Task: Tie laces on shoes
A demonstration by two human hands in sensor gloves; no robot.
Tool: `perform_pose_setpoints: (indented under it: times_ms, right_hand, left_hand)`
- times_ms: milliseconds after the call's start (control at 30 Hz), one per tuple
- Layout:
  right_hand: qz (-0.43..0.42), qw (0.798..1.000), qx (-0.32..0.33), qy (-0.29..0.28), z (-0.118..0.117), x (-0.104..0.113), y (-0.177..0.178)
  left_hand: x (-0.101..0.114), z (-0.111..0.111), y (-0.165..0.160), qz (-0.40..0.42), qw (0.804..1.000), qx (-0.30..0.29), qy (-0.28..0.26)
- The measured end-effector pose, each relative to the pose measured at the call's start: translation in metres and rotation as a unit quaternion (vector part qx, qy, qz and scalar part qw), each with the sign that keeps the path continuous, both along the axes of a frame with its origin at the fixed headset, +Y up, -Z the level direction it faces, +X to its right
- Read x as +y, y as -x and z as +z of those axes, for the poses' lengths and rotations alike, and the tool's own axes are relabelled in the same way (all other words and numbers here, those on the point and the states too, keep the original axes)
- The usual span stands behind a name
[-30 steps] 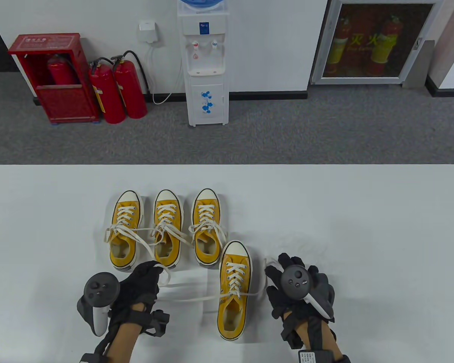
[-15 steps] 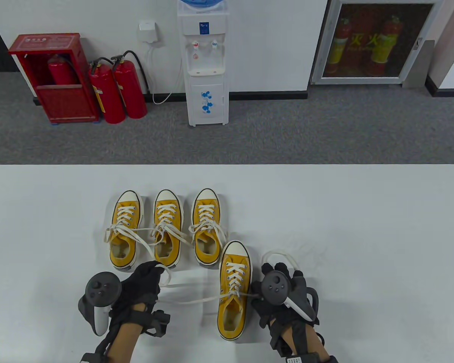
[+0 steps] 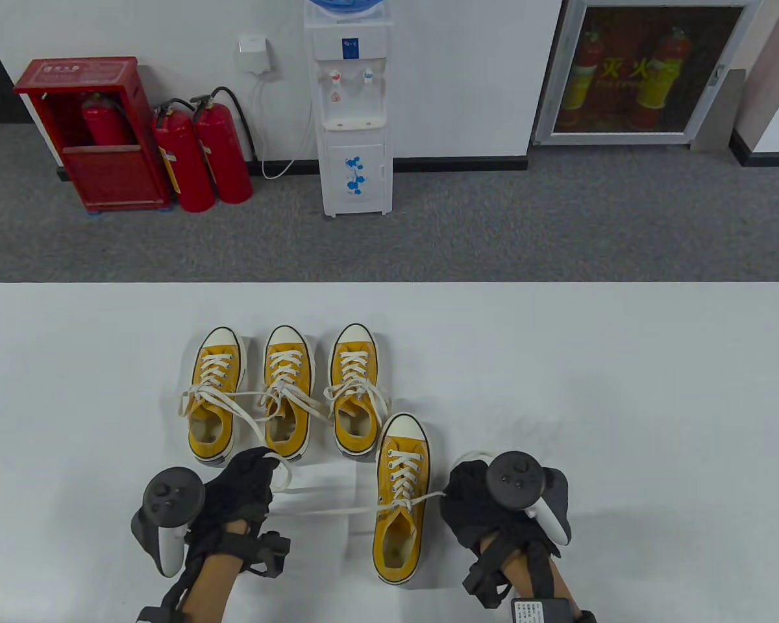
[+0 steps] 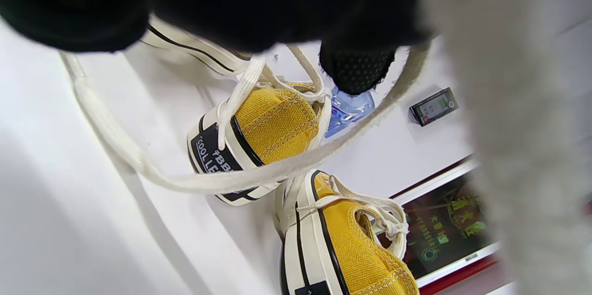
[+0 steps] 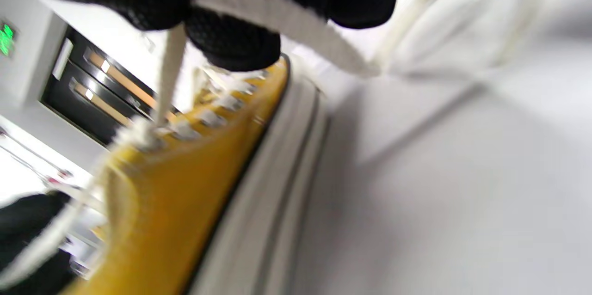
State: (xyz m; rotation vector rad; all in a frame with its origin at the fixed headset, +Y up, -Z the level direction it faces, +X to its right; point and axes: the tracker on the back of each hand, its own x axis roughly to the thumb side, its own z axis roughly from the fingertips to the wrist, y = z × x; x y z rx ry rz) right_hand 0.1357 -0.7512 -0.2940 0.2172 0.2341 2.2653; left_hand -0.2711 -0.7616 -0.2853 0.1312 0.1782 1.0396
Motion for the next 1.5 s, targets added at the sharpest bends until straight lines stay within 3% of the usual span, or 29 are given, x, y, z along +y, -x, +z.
perform_pose_setpoints:
  times_ms: [433,667,933,1100,1367,1500]
  right_hand:
    - [-0.202,0.979,-0.011,-0.011,0.007,0.013,0.006]
    - [-0.32,0.947,-0.015,0.02,0.005,0.006,0.008]
    - [-0.421,0.899,0.063,0.102,0.002,-0.004,0.023]
    - [-0.447,0.885,0.08,0.1,0.001,-0.001,0.03]
    - [-0.427,0.898,0.057,0.09,0.0,-0.002,0.032]
    - [-0.357,0.931,0.047,0.058,0.003,0.002,0.034]
  left_hand:
    - [0.004,0.003,0.0,0.009,1.0,0.001,-0.017]
    - [0.004,0.003,-0.001,0.008,1.0,-0.004,-0.021]
    - [0.005,0.004,-0.003,0.01,1.0,-0.007,-0.022]
    - [0.004,0.003,-0.004,0.009,1.0,-0.012,-0.019]
    - [0.008,0.005,-0.004,0.03,0.999,-0.007,-0.028]
    - [0.016,0.009,-0.006,0.065,0.997,-0.009,-0.041]
